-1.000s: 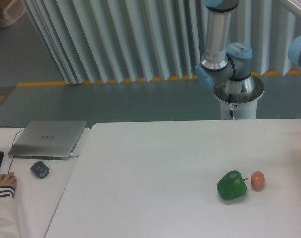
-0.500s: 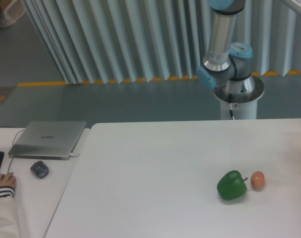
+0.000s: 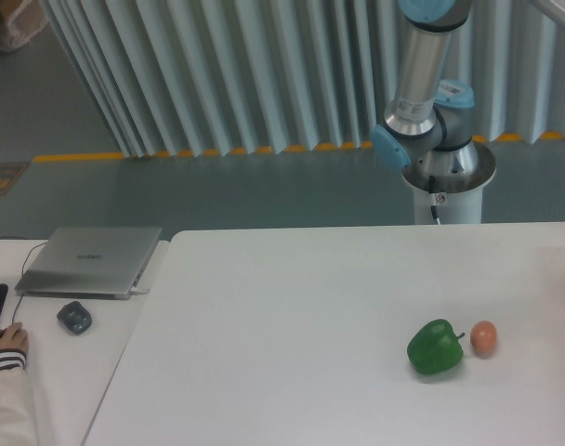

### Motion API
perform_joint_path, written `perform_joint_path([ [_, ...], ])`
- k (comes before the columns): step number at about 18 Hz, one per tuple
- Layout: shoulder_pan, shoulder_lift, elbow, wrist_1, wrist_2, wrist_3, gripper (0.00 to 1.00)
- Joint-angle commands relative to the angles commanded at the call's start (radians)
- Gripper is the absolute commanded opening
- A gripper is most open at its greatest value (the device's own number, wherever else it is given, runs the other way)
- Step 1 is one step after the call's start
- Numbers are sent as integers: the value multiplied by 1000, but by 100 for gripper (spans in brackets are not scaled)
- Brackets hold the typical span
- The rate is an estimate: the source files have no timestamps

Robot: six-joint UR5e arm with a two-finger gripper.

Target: Place the red pepper on the table

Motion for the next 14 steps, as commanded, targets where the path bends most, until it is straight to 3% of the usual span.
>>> perform_joint_path([
  [10, 6, -31, 3, -2, 8, 9, 98],
  [12, 6, -31, 11, -6, 9, 9, 73],
  [14, 5, -28, 29, -17, 12, 8, 57],
])
